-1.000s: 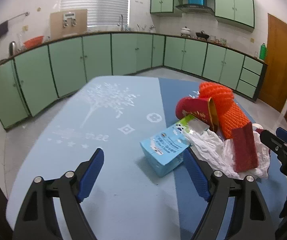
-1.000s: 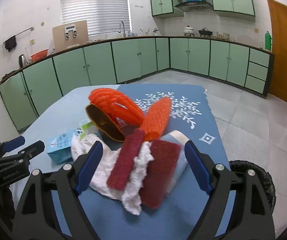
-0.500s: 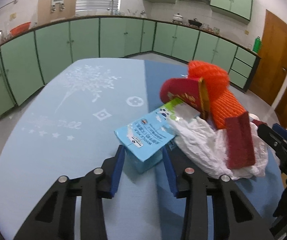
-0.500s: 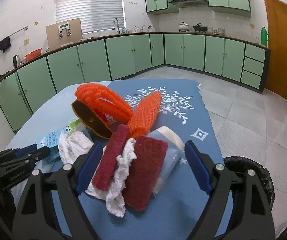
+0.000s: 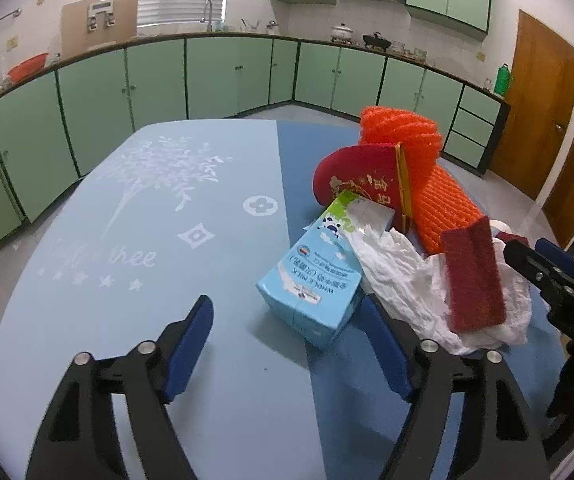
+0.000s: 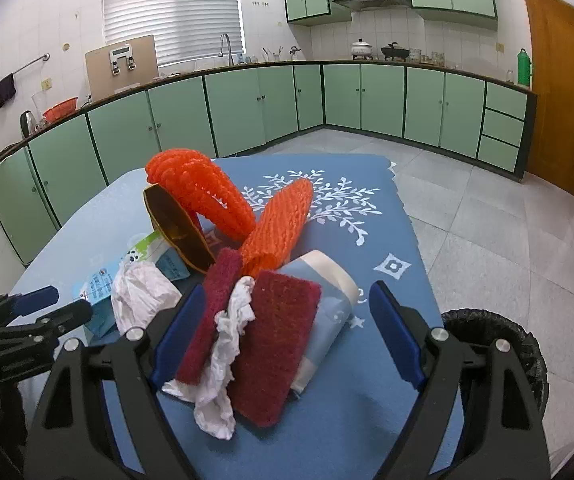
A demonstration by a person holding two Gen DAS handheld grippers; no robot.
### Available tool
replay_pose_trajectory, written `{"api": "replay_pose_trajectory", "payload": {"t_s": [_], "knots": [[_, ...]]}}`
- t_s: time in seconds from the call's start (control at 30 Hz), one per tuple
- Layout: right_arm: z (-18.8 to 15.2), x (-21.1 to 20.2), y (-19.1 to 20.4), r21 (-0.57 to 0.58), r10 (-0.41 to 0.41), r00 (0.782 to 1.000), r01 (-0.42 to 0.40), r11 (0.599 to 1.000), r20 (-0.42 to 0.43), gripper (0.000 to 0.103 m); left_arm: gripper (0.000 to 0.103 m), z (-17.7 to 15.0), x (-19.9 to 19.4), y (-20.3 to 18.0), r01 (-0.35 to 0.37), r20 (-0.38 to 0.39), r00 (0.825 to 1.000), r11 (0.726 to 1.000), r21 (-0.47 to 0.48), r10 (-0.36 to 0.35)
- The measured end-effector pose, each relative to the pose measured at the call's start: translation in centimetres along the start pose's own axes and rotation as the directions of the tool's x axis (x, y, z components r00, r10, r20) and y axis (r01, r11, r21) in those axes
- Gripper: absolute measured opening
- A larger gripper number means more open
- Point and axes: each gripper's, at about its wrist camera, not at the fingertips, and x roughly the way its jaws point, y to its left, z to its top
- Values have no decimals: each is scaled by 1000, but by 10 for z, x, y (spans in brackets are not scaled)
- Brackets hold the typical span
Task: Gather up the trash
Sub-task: 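Move both tools back over the remaining trash on the table, then grasp the blue milk carton with the left gripper while the right gripper grasps orange foam mesh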
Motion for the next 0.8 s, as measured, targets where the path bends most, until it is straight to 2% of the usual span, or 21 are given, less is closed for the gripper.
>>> {"api": "replay_pose_trajectory", "payload": {"t_s": [0.2, 0.3, 0.33, 0.37, 0.43, 0.53, 0.63, 0.8], "knots": [[1, 4, -1, 2, -2, 1000, 2, 1000, -9, 81, 83, 12, 16, -6, 11, -13, 1000, 999, 48, -11], [1, 7, -2, 4, 0, 1000, 0, 1000, -16, 81, 83, 16, 29, -6, 49, -58, 997, 997, 51, -47], [0, 8, -3, 6, 1, 1000, -1, 1000, -18, 81, 79, 14, 31, -5, 64, -68, 996, 997, 46, -61], [0, 8, -4, 8, 2, 1000, -1, 1000, -18, 81, 67, 14, 32, -4, 79, -76, 994, 996, 39, -76], [1, 8, -6, 10, 1, 1000, -1, 1000, -19, 81, 56, 13, 32, -4, 106, -83, 991, 994, 32, -103], [1, 7, -8, 10, -1, 1000, 2, 1000, -19, 81, 52, 9, 25, -4, 97, -68, 993, 995, 24, -95], [0, 6, -7, 1, -2, 1000, 2, 1000, -15, 81, 50, 3, 9, 2, 72, -34, 997, 997, -26, -73], [2, 4, -5, -9, 6, 1000, -6, 1000, -5, 81, 49, -5, -12, 13, -38, 12, 999, 996, -74, 39]]}}
